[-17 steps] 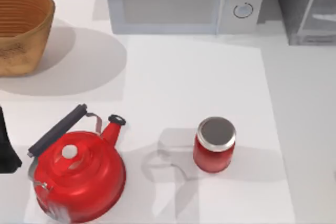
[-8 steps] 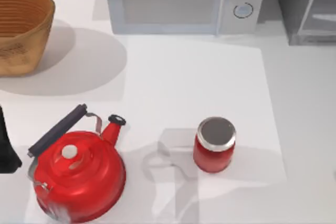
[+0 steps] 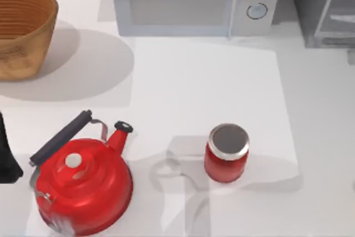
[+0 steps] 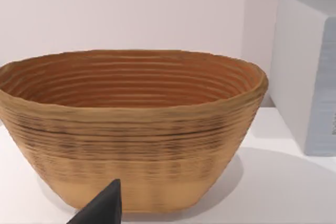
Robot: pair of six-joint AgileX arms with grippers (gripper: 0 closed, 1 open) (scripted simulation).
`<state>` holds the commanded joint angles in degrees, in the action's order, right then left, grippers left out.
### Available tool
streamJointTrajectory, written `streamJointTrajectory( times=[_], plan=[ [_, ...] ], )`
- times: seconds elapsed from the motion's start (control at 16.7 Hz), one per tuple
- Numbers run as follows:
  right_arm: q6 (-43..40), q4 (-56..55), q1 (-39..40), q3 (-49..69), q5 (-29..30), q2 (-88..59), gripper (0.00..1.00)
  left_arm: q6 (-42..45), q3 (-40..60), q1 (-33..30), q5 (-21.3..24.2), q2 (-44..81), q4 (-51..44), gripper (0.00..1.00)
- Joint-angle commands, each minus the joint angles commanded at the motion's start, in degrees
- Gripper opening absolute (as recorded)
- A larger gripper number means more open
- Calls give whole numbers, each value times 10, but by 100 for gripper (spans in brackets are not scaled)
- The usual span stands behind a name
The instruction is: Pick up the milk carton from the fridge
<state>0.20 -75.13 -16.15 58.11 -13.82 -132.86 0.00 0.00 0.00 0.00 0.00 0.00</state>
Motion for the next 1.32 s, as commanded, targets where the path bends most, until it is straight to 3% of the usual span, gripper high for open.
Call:
streamJointTrajectory(
  times=[0.54,0.84,1.32],
  plan=[
    [-1,90,19,159,18,-69,100,0,0,0,0,0,0,100],
    [-1,99,21,171,20,-74,100,0,0,0,0,0,0,100],
    [-1,99,21,171,20,-74,40,0,0,0,0,0,0,100]
  ],
)
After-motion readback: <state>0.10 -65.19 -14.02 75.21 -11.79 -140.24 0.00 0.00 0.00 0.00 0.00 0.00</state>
